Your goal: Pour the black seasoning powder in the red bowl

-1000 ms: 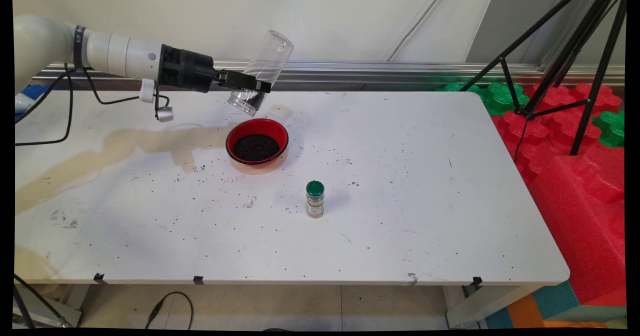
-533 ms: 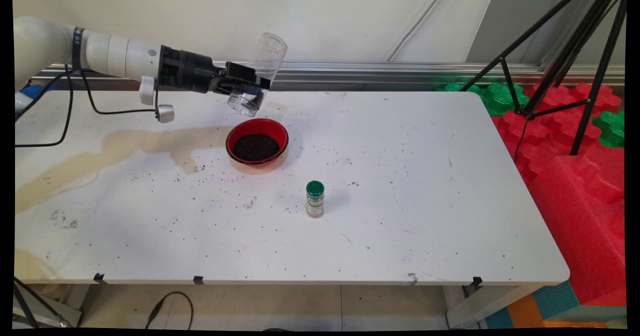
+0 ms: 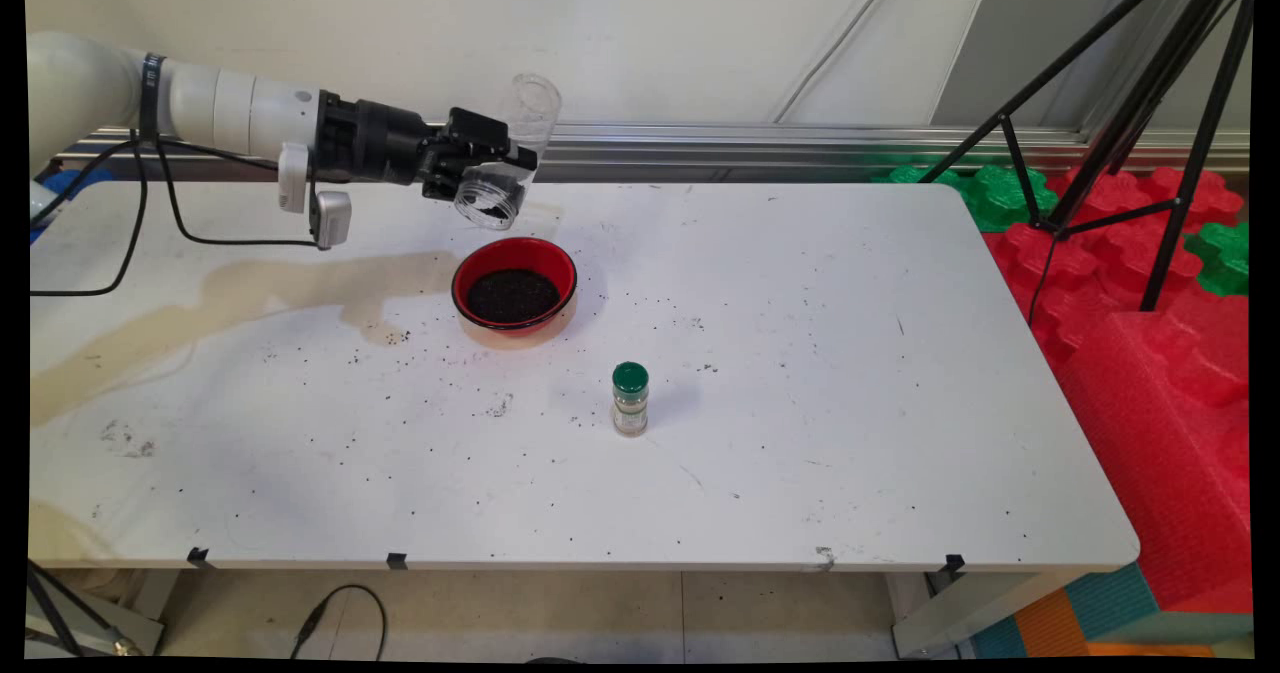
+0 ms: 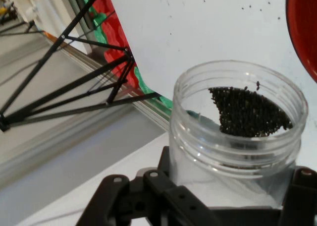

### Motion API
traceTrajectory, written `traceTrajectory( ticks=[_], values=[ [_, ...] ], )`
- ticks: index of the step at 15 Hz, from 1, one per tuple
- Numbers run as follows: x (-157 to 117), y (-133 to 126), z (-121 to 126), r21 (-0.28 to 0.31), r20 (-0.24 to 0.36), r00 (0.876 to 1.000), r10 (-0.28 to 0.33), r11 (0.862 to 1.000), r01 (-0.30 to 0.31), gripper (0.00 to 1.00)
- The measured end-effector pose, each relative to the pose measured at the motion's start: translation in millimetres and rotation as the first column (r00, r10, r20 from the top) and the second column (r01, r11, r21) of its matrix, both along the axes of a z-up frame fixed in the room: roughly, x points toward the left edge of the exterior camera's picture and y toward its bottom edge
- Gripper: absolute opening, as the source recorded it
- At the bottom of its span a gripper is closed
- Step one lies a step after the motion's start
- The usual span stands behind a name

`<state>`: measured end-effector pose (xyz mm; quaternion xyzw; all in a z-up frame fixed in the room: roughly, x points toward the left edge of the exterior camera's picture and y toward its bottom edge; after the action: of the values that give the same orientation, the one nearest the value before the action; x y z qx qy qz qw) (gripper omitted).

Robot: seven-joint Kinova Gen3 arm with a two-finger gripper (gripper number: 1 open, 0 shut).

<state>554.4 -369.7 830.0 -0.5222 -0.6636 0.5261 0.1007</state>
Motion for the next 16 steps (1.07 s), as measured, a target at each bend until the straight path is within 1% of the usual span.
traceTrajectory(
  ticks=[4,6,8,12,13,14,15,16],
  values=[
    [1.5,0.0,0.9,0.083,-0.062,0.996,0.057,0.995,-0.051,0.00],
    [2.4,0.1,1.8,0.129,-0.095,0.992,0.088,0.989,-0.076,0.00],
    [3.3,0.4,2.6,0.179,-0.127,0.985,0.120,0.979,-0.096,0.00],
    [5.0,0.1,5.1,0.271,-0.186,0.965,0.186,0.953,-0.131,0.00],
    [5.6,-0.3,6.0,0.301,-0.204,0.957,0.208,0.943,-0.141,0.00],
    [5.8,-0.7,6.5,0.321,-0.216,0.951,0.223,0.936,-0.147,0.00],
    [6.4,-1.3,7.4,0.352,-0.234,0.940,0.248,0.923,-0.156,0.00],
    [6.7,-1.7,8.0,0.373,-0.246,0.932,0.265,0.914,-0.161,0.00]
  ],
)
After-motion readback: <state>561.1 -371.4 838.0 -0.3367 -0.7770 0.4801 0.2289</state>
